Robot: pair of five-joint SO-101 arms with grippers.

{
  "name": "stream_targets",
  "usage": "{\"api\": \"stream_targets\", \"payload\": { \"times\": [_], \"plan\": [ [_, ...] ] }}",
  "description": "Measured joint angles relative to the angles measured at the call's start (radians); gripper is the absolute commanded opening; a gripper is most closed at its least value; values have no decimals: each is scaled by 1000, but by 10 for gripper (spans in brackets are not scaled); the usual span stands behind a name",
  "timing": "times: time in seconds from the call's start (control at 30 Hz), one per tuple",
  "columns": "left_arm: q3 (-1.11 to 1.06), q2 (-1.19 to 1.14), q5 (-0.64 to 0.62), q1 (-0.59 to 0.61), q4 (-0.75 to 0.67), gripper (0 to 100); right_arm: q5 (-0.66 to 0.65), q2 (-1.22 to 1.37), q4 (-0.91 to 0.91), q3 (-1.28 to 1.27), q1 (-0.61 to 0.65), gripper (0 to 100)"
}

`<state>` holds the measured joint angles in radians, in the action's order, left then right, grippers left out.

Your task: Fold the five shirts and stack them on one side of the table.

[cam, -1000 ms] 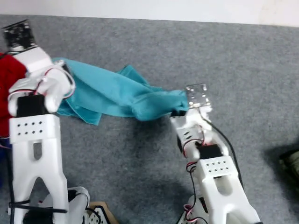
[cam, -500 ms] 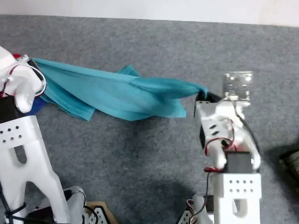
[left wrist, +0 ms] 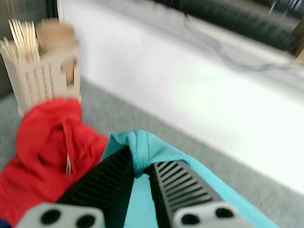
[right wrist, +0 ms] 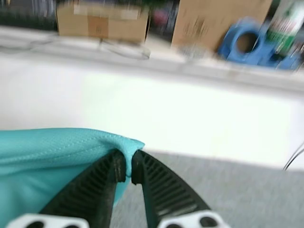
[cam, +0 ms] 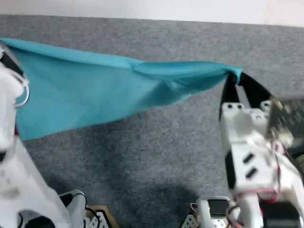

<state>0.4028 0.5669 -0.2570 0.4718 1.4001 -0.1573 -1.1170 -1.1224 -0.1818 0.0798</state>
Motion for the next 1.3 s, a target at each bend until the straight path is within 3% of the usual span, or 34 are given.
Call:
{"api": "stream_targets", "payload": {
  "times": [0.4,0.7,0.9,1.07,1.3],
  "plan": [
    [371,81,0,2,199,7,-52,-95,-84,285,-3,6],
    [402,222,-2,2,209,7,-86,-95,-158,474,-3,6],
    [230,195,-2,2,210,7,-87,9,-256,479,-3,6],
    [-60,117,-2,2,44,7,-87,169,-293,477,-5,6],
    [-520,77,-2,2,-394,7,-87,446,-123,347,-5,6]
  ]
}}
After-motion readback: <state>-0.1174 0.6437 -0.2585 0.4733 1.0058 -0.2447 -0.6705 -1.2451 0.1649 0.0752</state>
